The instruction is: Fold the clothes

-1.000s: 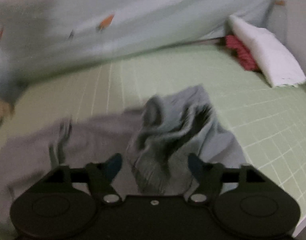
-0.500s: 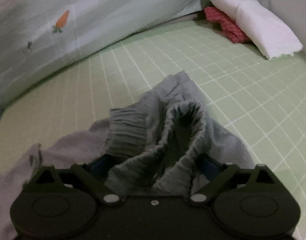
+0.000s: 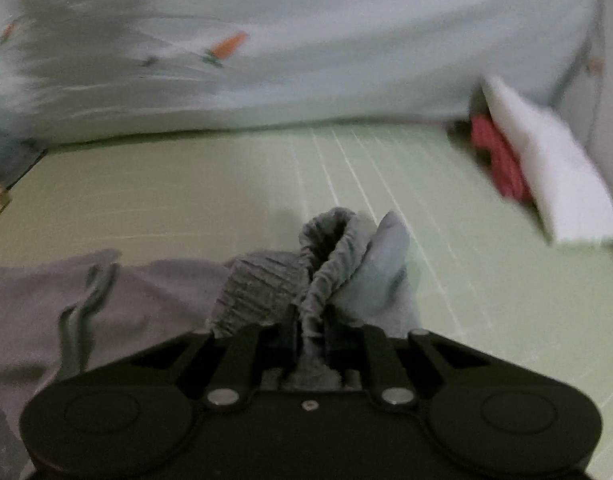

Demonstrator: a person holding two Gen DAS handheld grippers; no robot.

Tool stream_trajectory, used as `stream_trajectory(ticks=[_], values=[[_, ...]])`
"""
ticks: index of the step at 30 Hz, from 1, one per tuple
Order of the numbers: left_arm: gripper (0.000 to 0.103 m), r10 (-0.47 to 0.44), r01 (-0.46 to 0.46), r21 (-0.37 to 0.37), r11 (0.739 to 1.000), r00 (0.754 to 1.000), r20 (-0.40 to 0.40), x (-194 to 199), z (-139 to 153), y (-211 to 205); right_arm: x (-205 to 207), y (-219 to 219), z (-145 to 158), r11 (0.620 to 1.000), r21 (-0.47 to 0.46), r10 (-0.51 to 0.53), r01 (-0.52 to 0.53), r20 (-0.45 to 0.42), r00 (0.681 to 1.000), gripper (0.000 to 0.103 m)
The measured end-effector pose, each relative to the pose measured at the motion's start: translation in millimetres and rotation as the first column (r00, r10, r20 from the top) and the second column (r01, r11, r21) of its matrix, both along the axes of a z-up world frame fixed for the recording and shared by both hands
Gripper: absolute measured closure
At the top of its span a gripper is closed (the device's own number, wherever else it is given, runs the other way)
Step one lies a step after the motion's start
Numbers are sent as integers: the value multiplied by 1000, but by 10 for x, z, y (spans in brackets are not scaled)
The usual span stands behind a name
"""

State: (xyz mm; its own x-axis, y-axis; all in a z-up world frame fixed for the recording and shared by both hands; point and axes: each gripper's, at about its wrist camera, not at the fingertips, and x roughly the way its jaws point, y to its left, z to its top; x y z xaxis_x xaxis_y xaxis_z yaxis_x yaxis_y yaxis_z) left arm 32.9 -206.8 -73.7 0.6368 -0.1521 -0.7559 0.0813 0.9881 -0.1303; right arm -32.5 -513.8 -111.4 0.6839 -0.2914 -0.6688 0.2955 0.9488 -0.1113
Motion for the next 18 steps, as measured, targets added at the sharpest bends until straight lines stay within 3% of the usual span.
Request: stream_trajectory(ticks=[4, 7, 9, 13, 18], values=[[5, 11, -11, -1, 1000, 1000, -18, 15, -56, 113, 22, 441, -41, 989, -96, 104, -109, -52, 993, 85], [5, 23, -23, -12, 1000, 999, -41, 20, -114, 215, 98, 612, -258, 986, -73, 142, -153, -136, 980, 57], [5, 25, -26, -17, 1000, 998, -51, 20, -142, 270, 85, 684, -284, 985, -91, 135, -149, -148, 980, 54], [5, 26, -28, -23, 999, 998, -63, 30, -177, 308, -41, 592, -71, 993, -42, 105, -107, -47, 993, 31], [5, 18, -20, -33, 999, 998, -55, 71, -158, 236, -197, 312, 167, 999, -25, -30, 32, 81, 996, 27]])
